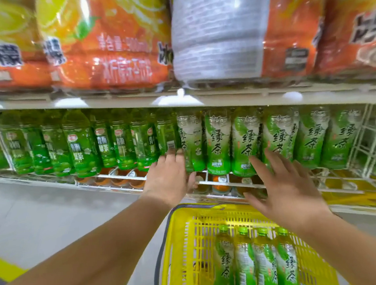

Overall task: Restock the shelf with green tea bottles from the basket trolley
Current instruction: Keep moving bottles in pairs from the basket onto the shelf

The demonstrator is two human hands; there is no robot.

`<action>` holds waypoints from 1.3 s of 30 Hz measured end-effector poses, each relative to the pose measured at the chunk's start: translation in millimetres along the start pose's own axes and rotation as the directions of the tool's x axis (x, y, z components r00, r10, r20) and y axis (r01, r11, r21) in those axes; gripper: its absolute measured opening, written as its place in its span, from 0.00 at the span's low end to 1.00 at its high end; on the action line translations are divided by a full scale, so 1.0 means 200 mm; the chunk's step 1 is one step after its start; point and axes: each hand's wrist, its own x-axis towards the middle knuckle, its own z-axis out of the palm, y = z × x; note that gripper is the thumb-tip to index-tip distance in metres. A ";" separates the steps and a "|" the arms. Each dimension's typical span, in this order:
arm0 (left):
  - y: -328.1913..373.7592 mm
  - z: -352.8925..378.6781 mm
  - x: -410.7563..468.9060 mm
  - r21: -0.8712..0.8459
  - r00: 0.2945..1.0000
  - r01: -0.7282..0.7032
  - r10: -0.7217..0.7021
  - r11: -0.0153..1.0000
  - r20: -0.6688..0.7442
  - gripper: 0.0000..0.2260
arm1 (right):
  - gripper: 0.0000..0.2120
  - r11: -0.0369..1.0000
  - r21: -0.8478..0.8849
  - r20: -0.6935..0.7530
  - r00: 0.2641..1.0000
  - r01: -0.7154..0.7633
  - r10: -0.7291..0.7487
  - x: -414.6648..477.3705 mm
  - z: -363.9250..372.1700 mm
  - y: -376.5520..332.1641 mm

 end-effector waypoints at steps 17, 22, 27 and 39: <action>0.03 0.08 0.30 -0.696 0.896 0.432 -0.361 0.574 0.259 0.27 | 0.39 1.000 0.030 -0.080 0.997 -0.004 0.007 -0.04 0.05 -0.06; 0.08 0.05 0.28 -0.563 0.879 0.466 -0.431 0.683 0.205 0.25 | 0.38 0.997 0.071 -0.028 1.000 0.003 -0.001 -0.02 0.01 -0.04; 0.16 -0.02 0.25 -0.459 0.895 0.439 -0.422 0.772 0.147 0.24 | 0.38 0.997 0.071 -0.047 0.999 0.004 -0.001 -0.03 0.02 -0.02; 0.10 -0.05 0.16 -0.185 0.972 0.226 -0.208 0.956 0.111 0.23 | 0.39 0.998 0.064 0.038 0.999 -0.002 -0.001 -0.03 0.01 0.00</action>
